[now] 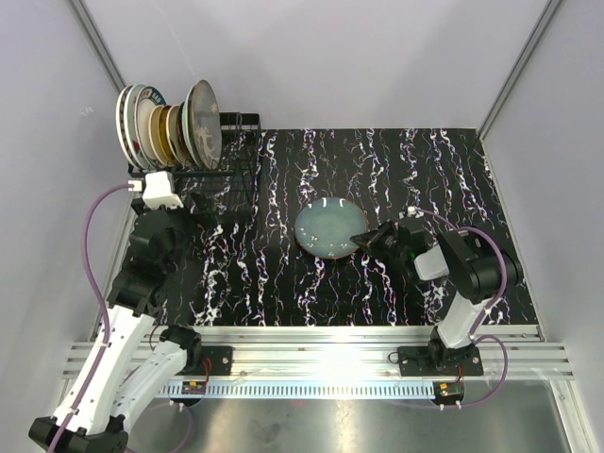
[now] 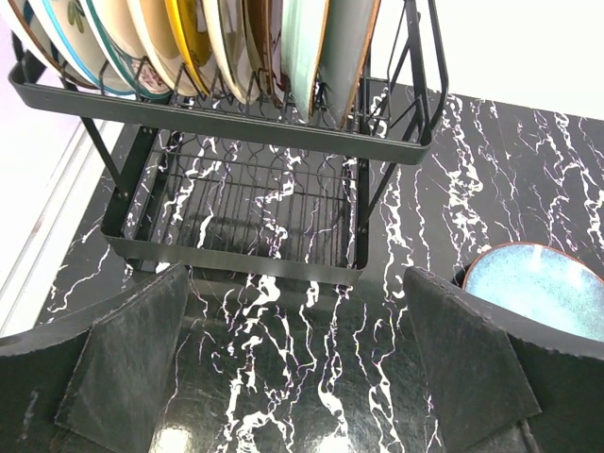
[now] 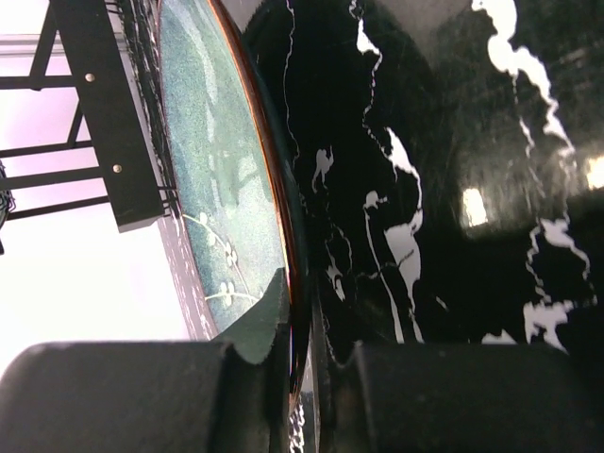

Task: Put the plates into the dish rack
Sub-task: Grab a plate with the right arm

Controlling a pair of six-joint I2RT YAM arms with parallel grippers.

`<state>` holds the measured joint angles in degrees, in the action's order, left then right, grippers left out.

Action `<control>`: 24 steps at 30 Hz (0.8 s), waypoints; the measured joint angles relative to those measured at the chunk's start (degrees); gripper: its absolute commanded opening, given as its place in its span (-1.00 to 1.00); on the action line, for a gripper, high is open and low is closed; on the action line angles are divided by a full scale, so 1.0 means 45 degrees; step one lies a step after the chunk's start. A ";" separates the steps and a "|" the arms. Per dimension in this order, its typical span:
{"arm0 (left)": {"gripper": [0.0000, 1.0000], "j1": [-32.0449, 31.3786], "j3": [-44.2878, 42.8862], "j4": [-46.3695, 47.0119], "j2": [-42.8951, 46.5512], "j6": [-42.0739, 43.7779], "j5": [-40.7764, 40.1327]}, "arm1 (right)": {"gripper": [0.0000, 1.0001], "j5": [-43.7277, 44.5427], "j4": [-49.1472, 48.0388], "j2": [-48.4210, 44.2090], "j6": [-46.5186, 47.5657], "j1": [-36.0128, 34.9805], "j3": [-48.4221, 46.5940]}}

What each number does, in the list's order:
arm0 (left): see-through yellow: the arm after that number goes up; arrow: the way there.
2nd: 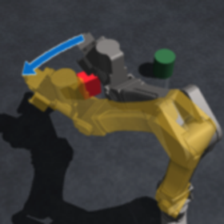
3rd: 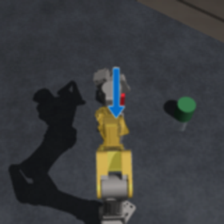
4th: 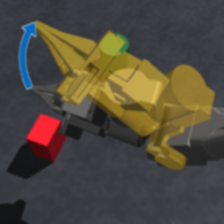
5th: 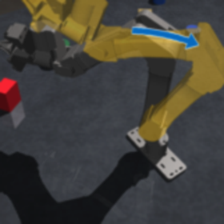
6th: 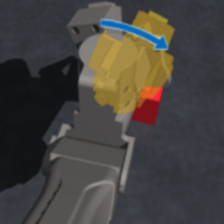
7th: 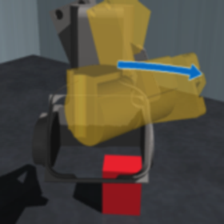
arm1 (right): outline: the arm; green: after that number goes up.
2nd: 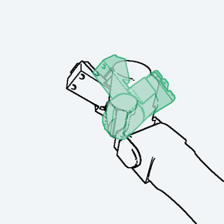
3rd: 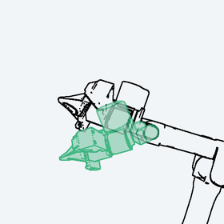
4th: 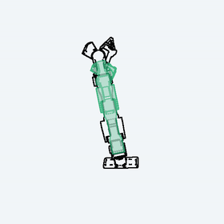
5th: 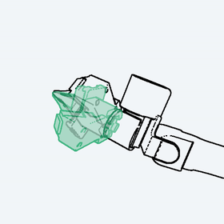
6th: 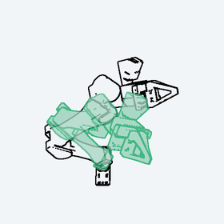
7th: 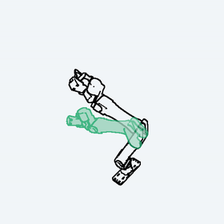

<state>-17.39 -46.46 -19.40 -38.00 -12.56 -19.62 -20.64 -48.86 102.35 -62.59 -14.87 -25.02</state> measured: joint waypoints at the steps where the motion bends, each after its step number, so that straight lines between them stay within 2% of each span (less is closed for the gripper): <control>1: 0.98 -0.0015 0.0000 0.0000 -0.0005 -0.0024 0.0029 | -1.00 -0.0005 0.0194 -0.0131 0.0015 -0.0005 -0.0005; 10: 0.98 -0.0296 0.0000 -0.0024 -0.0588 -0.0364 0.0869 | -1.00 -0.0194 0.1651 -0.1151 0.0000 -0.0005 0.0044; 24: 0.98 -0.0510 -0.0005 0.0000 -0.1564 -0.0515 0.2958 | -1.00 -0.1263 0.2948 -0.4551 -0.0287 -0.0005 0.1166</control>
<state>-19.68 -46.48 -19.40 -45.04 -14.87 -6.31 -26.33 -35.59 81.87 -63.88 -14.90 -19.77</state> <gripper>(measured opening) 0.987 0.128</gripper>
